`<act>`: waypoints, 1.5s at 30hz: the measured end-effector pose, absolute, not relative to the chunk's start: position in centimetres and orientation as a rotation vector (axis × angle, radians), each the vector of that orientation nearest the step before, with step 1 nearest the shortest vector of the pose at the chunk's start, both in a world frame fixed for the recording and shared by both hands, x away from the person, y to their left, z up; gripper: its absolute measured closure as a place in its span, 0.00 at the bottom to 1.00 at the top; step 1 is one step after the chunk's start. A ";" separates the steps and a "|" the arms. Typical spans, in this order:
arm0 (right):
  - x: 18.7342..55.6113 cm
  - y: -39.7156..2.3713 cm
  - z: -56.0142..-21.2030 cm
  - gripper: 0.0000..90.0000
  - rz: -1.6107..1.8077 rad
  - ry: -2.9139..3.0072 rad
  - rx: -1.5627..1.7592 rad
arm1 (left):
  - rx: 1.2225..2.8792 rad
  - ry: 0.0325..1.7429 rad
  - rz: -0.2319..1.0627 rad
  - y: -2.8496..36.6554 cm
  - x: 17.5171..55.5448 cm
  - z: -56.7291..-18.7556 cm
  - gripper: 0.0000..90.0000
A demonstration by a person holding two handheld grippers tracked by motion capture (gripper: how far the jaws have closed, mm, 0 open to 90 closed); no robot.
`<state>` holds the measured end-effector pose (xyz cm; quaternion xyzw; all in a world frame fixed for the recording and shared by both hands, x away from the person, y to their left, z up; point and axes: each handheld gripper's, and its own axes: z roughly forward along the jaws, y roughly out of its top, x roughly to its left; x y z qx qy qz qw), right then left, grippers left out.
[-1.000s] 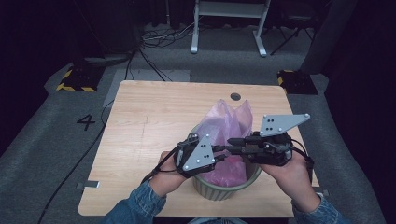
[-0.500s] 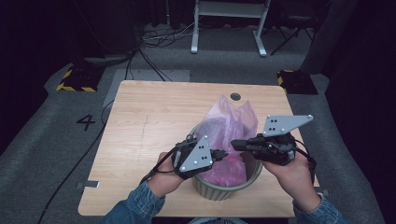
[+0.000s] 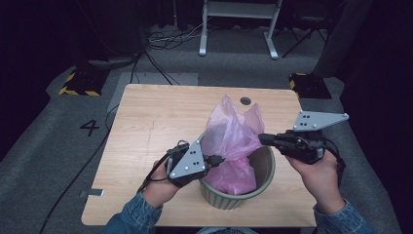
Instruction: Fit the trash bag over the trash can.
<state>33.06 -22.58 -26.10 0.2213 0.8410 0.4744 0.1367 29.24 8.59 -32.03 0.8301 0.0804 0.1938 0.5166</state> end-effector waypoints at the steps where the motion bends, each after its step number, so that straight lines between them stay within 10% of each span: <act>1: 33.2 -22.9 -26.1 1.00 1.367 2.428 0.652 | 1.990 0.201 0.463 8.8 29.2 -32.1 1.00; 45: 32.8 -34.2 -30.8 1.00 1.371 2.317 1.018 | 1.921 0.459 0.502 19.1 28.6 -35.1 1.00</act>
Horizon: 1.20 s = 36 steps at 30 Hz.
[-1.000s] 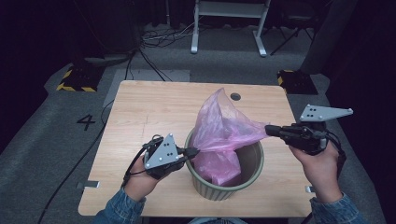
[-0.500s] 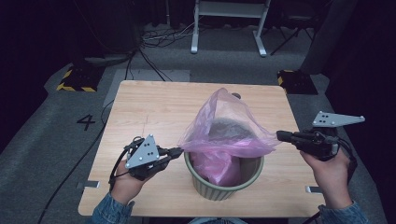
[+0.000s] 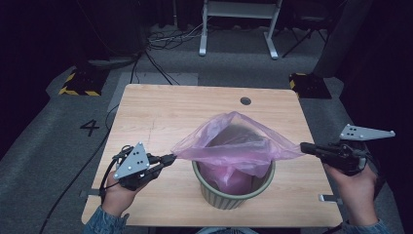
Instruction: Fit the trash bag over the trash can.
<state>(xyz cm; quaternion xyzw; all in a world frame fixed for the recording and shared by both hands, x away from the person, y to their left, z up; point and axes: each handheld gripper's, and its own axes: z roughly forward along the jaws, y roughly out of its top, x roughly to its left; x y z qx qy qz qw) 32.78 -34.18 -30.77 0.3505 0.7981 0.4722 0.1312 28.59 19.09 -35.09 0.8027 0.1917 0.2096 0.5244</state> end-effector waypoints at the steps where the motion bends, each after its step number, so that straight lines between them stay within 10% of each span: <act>1: 32.7 -34.4 -30.8 1.00 1.372 2.313 1.024 | 1.919 0.461 0.504 19.3 28.6 -35.1 1.00; 7: 32.0 -34.9 -30.4 1.00 1.385 2.292 1.006 | 1.890 0.452 0.534 19.4 28.4 -34.9 0.96; 13: 31.7 -33.8 -29.6 1.00 1.396 2.288 0.932 | 1.840 0.444 0.580 19.1 28.5 -33.7 0.66; 18: 31.9 -33.0 -29.1 0.68 1.417 2.258 0.894 | 1.795 0.420 0.542 19.5 28.4 -32.6 0.52; 24: 31.8 -31.8 -28.4 0.48 1.397 2.214 0.796 | 1.773 0.433 0.562 19.5 28.4 -30.7 0.48; 36: 32.8 -28.1 -28.8 0.43 1.350 2.288 0.715 | 1.843 0.422 0.544 15.4 31.0 -29.3 0.46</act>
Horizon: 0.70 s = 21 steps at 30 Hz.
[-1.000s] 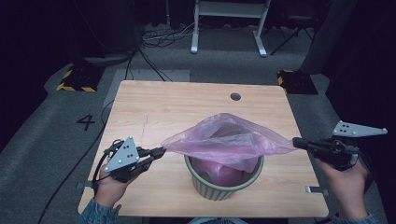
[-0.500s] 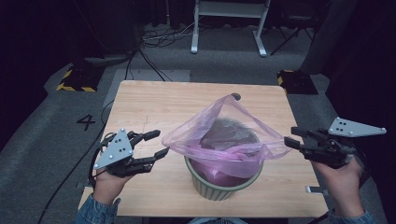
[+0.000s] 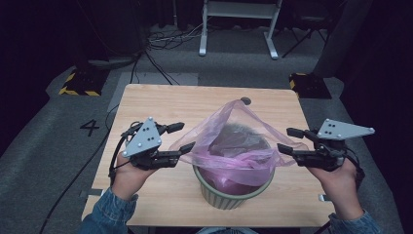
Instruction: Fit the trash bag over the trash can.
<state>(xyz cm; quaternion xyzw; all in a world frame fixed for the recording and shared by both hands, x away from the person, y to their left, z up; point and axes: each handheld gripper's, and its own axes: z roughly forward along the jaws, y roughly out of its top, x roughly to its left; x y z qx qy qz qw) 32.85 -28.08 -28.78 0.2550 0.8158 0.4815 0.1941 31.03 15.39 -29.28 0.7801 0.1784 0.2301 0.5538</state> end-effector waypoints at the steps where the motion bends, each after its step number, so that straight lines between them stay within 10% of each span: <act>1: 33.0 -27.8 -29.0 0.43 1.334 2.291 0.713 | 1.855 0.432 0.546 15.2 31.3 -29.4 0.46; 4: 33.6 -27.1 -29.4 0.50 1.301 2.303 0.709 | 1.882 0.433 0.521 14.9 32.1 -29.9 0.59; 10: 34.3 -26.8 -29.4 0.98 1.306 2.342 0.691 | 1.884 0.417 0.452 14.8 32.7 -30.3 0.95; 21: 34.8 -27.7 -28.6 1.00 1.373 2.300 0.727 | 1.864 0.422 0.445 15.5 33.3 -30.4 0.99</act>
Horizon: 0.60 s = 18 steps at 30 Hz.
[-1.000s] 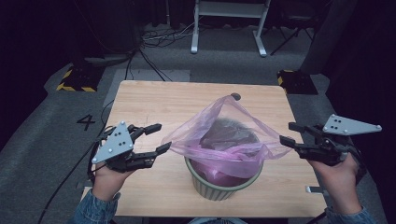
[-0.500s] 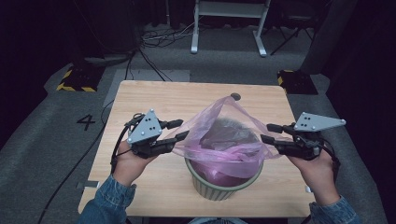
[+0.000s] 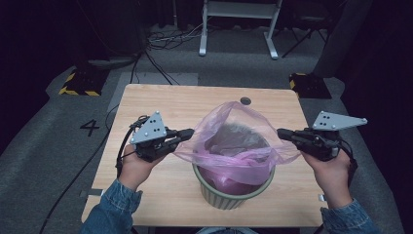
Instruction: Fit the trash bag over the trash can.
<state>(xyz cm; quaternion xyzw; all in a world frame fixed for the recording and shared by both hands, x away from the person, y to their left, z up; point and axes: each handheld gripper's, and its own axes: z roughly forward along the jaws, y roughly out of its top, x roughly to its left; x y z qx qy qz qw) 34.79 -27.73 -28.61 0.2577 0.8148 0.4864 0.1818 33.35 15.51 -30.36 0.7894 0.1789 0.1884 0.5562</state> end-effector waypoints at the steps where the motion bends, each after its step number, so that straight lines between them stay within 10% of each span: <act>1: 34.8 -27.9 -28.5 1.00 1.386 2.297 0.726 | 1.856 0.423 0.445 15.6 33.3 -30.3 0.99; 6: 34.6 -27.5 -28.3 0.58 1.399 2.267 0.647 | 1.846 0.422 0.465 15.6 33.3 -30.2 0.99; 10: 34.6 -26.7 -28.6 0.49 1.382 2.286 0.606 | 1.830 0.437 0.451 15.5 33.4 -30.3 0.80; 14: 34.9 -26.1 -29.2 0.53 1.301 2.284 0.621 | 1.856 0.454 0.447 15.3 33.6 -30.6 0.56; 18: 35.8 -26.0 -29.6 0.79 1.251 2.306 0.667 | 1.887 0.464 0.427 15.0 34.0 -31.0 0.55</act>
